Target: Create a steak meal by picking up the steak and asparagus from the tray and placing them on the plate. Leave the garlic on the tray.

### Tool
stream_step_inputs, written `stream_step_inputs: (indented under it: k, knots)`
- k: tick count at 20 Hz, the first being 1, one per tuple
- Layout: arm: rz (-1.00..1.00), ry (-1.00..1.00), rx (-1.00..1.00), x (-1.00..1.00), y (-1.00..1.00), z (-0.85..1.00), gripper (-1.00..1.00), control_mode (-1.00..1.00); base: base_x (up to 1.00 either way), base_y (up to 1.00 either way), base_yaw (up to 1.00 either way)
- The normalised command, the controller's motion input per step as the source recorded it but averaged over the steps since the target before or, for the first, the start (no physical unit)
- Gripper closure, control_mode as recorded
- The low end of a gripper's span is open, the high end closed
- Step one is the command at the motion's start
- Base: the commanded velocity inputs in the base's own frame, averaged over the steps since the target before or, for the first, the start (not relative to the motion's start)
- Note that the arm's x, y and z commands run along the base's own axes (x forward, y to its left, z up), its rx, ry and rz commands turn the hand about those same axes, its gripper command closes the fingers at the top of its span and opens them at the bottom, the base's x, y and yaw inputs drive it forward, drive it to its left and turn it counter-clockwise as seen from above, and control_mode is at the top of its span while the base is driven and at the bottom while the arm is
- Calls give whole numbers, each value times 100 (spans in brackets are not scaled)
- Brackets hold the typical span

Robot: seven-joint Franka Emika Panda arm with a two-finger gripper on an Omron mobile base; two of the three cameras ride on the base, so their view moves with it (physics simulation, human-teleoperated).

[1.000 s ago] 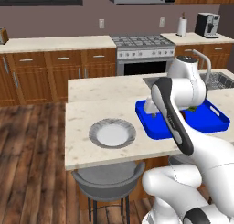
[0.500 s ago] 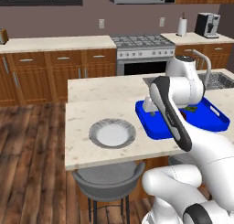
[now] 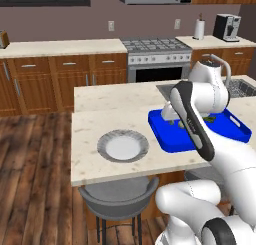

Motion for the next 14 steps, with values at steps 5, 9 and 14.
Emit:
stream_step_inputs:
  k: [5, 9, 14]
  knots:
    - [0, 1, 6, 30, -58, -1, -100, -100, 0, 0, 0]
    - [0, 8, 6, 35, -66, -14, -100, -100, 0, 0, 0]
    - [0, 8, 1, 24, -51, -27, -100, -100, 0, 0, 0]
